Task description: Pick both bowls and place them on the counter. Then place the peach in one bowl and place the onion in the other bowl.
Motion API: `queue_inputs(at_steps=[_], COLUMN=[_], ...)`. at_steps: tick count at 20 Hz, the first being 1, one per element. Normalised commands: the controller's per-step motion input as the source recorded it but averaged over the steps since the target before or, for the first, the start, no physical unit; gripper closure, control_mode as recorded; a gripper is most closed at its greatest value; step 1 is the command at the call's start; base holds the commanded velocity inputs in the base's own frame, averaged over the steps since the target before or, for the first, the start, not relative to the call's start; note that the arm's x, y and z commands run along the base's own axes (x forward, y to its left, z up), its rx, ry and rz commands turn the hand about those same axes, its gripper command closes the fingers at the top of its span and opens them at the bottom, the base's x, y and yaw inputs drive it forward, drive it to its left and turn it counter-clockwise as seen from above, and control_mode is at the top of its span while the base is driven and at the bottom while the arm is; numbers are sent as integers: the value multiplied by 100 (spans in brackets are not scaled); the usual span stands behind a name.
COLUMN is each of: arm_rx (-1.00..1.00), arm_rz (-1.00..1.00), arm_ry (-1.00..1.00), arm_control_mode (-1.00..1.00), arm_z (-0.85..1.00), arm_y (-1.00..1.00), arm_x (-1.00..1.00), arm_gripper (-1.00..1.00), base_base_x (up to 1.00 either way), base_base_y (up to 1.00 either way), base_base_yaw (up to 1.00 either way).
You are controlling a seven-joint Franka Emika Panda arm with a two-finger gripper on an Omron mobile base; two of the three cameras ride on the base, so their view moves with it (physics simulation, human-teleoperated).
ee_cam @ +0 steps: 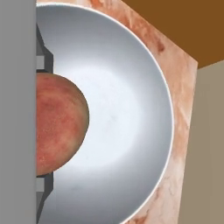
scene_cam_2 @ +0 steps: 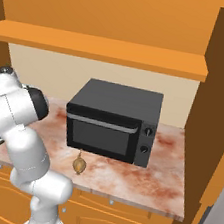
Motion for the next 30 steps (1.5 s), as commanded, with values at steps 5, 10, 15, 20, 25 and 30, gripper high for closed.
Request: queue_inputs(at_steps=[5,10,15,20,25,30], arm_rx=[-3,-2,-4,-7,-6,-2], arm_rz=[3,2,1,1,2,2], arm_ry=[6,8,7,4,6,7], arm_control_mode=[-100,-100,-100,-100,-100,-100], arm_z=[-11,-1,-5,-14,-20,-18], arm_y=[6,10,10,12,11,10], arm_x=[24,21,17,16,8,3], arm_gripper=[100,100,100,100,100,100], base_base_x=[0,0,0,0,0,0], base_base_y=[0,0,0,0,0,0], base_base_yaw=[0,0,0,0,0,0])
